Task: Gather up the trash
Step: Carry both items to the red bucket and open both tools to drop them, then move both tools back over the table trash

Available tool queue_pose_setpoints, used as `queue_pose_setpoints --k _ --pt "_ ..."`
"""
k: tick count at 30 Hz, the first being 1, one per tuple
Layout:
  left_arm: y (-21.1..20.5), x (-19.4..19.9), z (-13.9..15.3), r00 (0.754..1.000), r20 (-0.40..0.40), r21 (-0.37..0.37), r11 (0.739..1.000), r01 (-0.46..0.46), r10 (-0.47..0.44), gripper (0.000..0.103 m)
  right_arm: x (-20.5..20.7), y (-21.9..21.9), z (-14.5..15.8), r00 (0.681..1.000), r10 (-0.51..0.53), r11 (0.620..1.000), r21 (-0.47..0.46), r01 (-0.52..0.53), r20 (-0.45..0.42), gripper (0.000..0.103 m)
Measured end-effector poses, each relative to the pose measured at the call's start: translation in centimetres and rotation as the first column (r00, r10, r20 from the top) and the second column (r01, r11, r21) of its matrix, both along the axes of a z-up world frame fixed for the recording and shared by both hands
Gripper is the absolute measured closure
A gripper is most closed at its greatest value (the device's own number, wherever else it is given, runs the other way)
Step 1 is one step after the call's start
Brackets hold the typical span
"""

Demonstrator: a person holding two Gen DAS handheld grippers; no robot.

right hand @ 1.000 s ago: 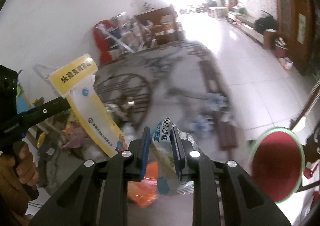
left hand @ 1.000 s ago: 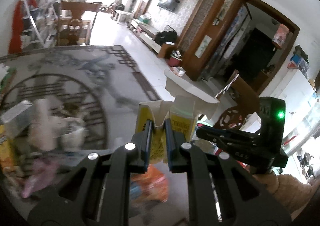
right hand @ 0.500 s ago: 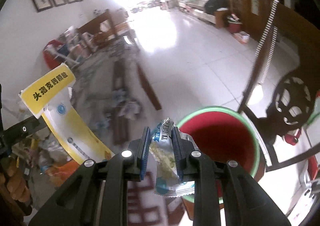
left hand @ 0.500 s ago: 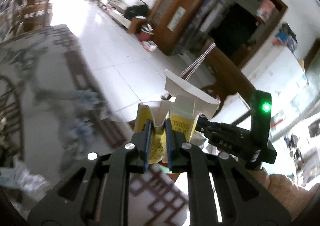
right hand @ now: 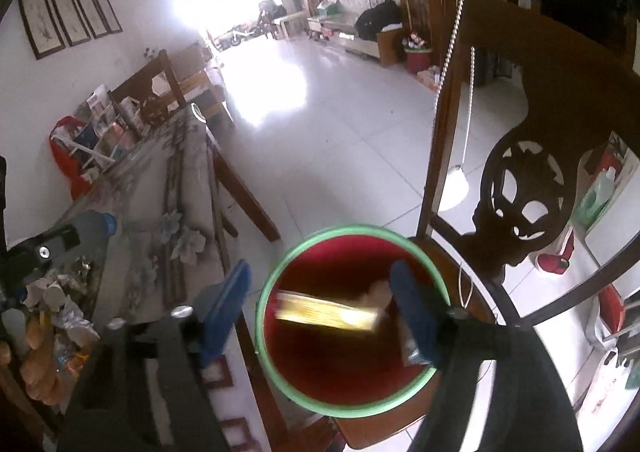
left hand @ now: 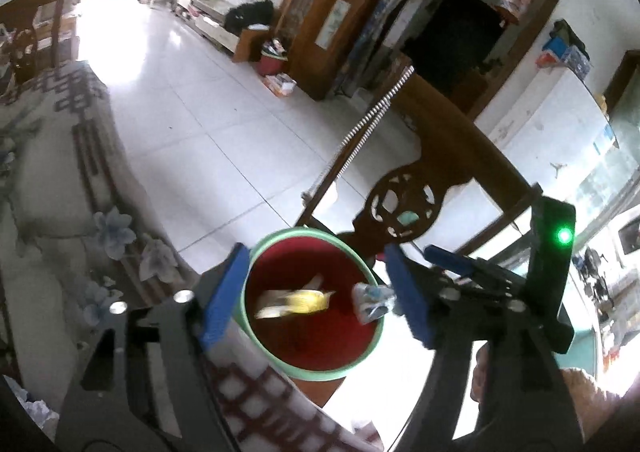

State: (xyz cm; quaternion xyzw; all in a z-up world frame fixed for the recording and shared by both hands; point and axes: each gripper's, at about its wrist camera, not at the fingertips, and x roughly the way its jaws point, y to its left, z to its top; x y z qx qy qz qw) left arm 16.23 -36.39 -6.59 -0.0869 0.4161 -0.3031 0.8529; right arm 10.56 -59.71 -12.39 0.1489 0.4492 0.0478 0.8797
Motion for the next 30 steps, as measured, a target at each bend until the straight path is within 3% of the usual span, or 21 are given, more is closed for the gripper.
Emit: queue_pose_setpoints --k 3,12,16,20,22,24,26,30 --pt "1.8 -0.6 0.7 0.998 0.024 0.004 0.998 -0.057 0.057 0.024 0.1 1.1 0.8 0.999 0.019 1.000 0.007 -0.019 0.039 0.007" --pt "10.0 -3.9 2.2 0.967 0.098 0.085 0.966 -0.243 0.235 0.018 0.9 6.9 2.8 0.980 0.143 0.989 0.020 -0.147 0.140 0.007" --pt "15.1 -5.8 2.8 0.937 0.121 0.101 0.935 -0.339 0.326 0.017 -0.3 10.8 5.7 0.944 0.166 0.985 -0.012 -0.170 0.286 0.007" --pt "20.4 -7.8 3.1 0.900 0.145 0.112 0.897 -0.428 0.412 0.014 -1.7 15.5 8.5 0.892 0.182 0.980 -0.152 -0.130 0.414 0.007" --pt "23.8 -8.7 3.0 0.873 0.156 0.133 0.867 -0.481 0.461 0.014 -1.3 18.2 8.7 0.897 0.222 0.967 -0.201 -0.154 0.382 0.007" --pt "27.0 -9.5 2.7 0.845 0.160 0.159 0.832 -0.532 0.510 0.014 -1.2 20.1 8.5 0.905 0.250 0.965 -0.166 -0.203 0.344 0.007" --pt "30.5 -10.7 2.4 0.808 0.168 0.189 0.786 -0.588 0.564 0.014 -1.4 22.1 8.2 0.909 0.273 0.962 -0.079 -0.261 0.315 0.007" --pt "38.8 -14.0 1.0 0.716 0.144 0.238 0.678 -0.695 0.684 0.014 -1.8 26.7 7.6 0.912 0.317 0.947 -0.027 -0.321 0.260 0.007"
